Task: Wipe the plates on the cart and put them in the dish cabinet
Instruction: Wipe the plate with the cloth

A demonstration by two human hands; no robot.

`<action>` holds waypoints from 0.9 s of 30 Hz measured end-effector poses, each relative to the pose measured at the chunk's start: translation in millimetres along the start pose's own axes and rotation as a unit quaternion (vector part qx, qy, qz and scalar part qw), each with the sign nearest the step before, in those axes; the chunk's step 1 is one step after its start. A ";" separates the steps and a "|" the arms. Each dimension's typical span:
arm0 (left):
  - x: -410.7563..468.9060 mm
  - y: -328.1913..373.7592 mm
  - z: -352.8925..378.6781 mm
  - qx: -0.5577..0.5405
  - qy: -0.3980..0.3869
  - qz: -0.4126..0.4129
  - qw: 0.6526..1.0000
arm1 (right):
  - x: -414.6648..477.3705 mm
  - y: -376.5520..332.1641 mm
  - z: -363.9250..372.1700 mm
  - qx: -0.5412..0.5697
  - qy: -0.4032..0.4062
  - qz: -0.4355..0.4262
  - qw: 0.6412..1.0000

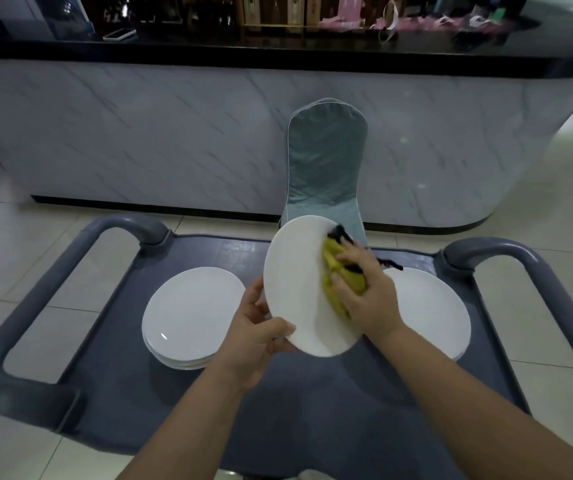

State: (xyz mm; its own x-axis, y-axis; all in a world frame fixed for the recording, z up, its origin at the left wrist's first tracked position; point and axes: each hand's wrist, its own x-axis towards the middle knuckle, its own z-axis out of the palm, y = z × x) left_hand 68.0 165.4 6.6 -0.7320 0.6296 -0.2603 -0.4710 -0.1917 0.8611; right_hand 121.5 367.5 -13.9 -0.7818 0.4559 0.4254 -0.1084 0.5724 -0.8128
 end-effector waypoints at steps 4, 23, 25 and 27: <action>1.2 6.4 2.4 0.011 -0.018 0.008 1.000 | 27.6 -42.4 26.5 0.034 -0.012 0.011 0.999; 2.4 54.7 -3.2 0.367 0.199 0.144 0.897 | 79.0 -52.1 -45.1 -0.064 -0.127 -0.069 0.987; -1.3 53.7 -5.0 0.411 0.191 0.148 0.879 | 96.1 -56.9 -41.5 -0.093 -0.112 -0.093 0.985; -5.6 51.1 -7.7 0.452 0.190 0.146 0.859 | 109.2 -63.6 -36.3 -0.106 -0.094 -0.119 0.983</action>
State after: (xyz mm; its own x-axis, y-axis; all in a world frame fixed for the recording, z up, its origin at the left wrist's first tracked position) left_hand 44.3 146.3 48.7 -0.9429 0.3296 0.0483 0.2086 0.4711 0.8571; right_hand 65.3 405.6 98.8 -0.8520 0.1685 0.4958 -0.1874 0.7860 -0.5892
